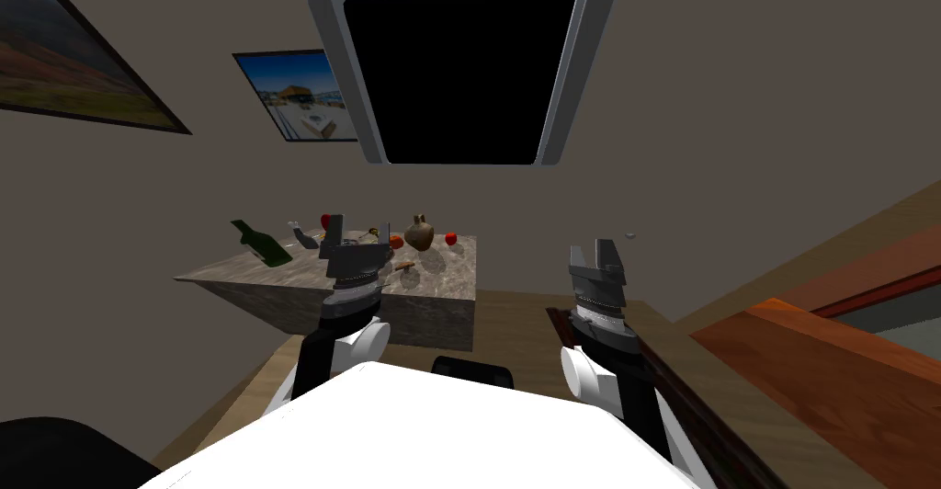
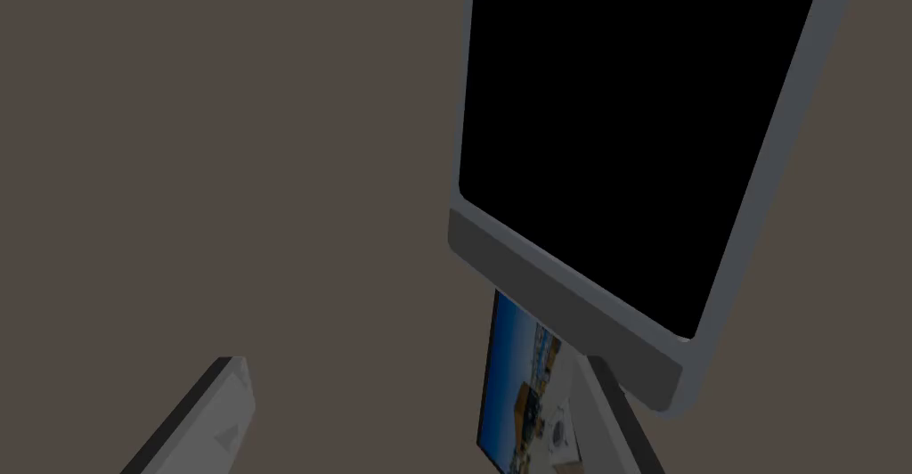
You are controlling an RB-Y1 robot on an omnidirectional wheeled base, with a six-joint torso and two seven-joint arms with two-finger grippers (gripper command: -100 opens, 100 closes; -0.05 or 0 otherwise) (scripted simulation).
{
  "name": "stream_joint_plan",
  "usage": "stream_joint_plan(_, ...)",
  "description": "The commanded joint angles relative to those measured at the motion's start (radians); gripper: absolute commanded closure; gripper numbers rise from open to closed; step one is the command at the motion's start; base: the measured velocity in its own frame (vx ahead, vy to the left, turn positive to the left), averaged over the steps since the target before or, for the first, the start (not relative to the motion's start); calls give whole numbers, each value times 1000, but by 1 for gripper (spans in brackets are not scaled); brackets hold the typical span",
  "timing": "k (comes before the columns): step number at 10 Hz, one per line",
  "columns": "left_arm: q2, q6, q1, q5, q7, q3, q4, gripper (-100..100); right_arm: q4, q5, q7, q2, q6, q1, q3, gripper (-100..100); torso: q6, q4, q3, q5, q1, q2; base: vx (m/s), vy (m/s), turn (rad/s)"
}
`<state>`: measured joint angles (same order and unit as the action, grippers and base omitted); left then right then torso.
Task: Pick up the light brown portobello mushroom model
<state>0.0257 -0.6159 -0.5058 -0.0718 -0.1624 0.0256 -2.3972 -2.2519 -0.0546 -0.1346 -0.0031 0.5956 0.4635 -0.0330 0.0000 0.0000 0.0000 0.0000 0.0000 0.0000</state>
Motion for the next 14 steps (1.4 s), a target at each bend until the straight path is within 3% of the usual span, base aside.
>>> stream_joint_plan(1, 41, 36, 7, 0, -5, -1, 4, -100, 0, 0, 0, 0, 0, 0, 0, 0, 0, 0, 0, 0, 0, 0, -10, 14, -19)
stream_joint_plan(6, 107, 182, 41, -4, -25, -4, 18, -100, 0, 0, 0, 0, 0, 0, 0, 0, 0, 0, 1, 1, 4, 2, -29, 45, -27)
stream_joint_plan(14, 136, 374, 80, -9, -47, -5, 29, -100, 0, 0, 0, 0, 0, 0, 0, 0, 0, 0, 1, 1, 2, 1, -19, 36, -18)
